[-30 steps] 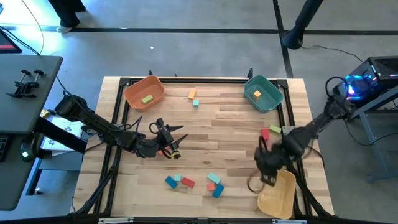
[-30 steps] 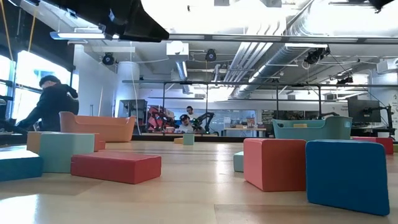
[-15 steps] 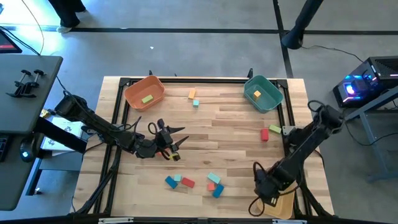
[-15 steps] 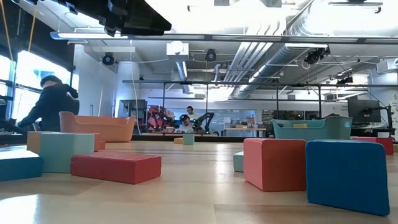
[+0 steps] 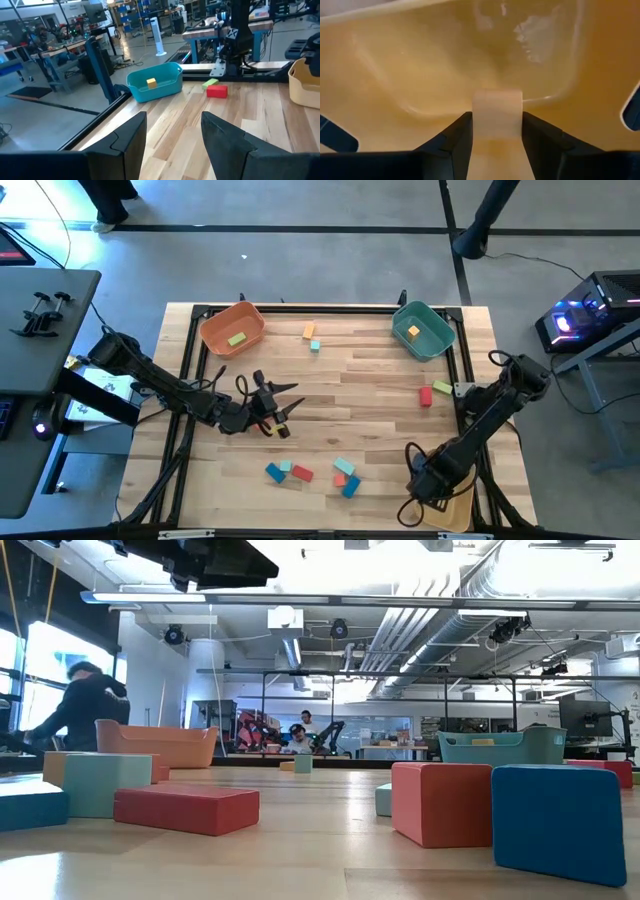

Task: Sort blocks by size
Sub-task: Put the yellow cube block into the yellow bin, then put the thin red rectangular block into the orange bin

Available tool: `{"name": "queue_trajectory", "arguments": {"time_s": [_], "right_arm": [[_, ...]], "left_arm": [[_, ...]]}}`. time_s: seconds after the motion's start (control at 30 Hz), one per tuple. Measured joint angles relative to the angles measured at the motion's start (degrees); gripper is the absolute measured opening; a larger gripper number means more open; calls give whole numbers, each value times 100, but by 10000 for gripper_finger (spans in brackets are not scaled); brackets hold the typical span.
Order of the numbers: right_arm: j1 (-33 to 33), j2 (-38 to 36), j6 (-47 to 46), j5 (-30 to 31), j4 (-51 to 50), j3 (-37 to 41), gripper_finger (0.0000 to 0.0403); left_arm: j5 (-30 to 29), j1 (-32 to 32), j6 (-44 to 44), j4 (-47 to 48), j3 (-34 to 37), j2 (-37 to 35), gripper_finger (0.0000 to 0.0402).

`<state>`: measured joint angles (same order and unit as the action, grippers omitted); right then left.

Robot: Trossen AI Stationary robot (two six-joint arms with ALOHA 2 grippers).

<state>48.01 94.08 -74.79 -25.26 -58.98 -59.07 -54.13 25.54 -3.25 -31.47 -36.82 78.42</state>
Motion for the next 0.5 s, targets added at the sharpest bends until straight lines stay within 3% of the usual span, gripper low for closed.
{"name": "queue_trajectory", "arguments": {"time_s": [0.27, 0.4, 0.5], "right_arm": [[0, -148, 3, 105, -81, -13, 208], [0, -617, -276, 297, -114, -15, 229], [0, -1123, -407, 792, -124, -19, 233]], "left_arm": [[0, 37, 2, -26, 0, -1, 174], [0, 37, 0, -158, 0, -1, 174], [0, 37, 0, -152, 0, -1, 174]]}}
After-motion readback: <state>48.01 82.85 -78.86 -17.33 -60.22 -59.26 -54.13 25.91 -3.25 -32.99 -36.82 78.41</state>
